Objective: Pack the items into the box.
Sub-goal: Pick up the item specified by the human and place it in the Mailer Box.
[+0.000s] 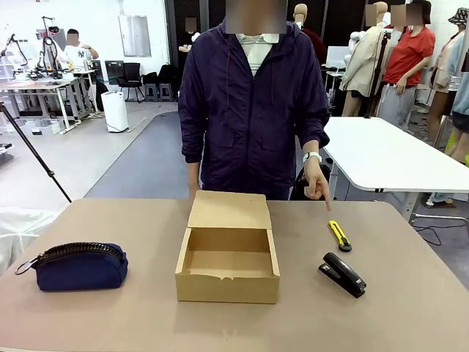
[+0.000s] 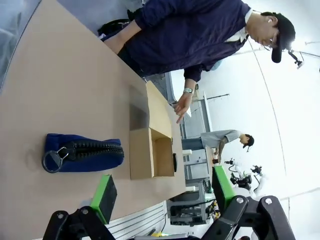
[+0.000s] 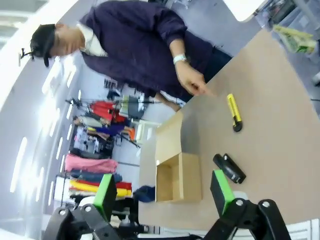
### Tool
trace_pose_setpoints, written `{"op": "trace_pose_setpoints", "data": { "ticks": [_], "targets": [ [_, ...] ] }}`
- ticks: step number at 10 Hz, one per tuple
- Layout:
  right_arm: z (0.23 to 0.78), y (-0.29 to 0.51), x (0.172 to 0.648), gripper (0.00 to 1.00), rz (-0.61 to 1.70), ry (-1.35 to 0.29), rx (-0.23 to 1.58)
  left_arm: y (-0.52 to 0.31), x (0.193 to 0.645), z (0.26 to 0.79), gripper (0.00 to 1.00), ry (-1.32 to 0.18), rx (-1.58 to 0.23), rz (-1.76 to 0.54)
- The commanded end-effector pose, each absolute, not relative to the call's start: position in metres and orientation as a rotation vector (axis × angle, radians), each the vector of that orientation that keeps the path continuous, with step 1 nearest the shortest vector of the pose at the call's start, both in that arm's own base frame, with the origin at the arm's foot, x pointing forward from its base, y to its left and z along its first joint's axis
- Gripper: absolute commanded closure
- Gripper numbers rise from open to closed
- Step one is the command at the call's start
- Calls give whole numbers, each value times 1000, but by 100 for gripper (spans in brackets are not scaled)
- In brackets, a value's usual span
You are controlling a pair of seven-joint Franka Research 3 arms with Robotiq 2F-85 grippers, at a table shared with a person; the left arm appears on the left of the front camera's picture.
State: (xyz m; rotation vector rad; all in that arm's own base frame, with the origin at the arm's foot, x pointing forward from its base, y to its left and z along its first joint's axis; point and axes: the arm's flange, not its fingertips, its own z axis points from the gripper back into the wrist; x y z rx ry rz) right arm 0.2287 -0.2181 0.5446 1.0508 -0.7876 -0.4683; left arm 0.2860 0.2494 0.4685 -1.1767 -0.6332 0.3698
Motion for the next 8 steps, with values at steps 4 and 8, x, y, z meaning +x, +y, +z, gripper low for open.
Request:
{"op": "trace_pose_setpoints", "data": {
  "ticks": [4, 8],
  "targets": [
    [550, -214, 231, 0, -420, -809, 1055, 251, 285, 478, 0, -646, -1186, 349],
    [550, -214, 231, 0, -420, -809, 1055, 251, 285, 478, 0, -646, -1186, 349]
  ]
}}
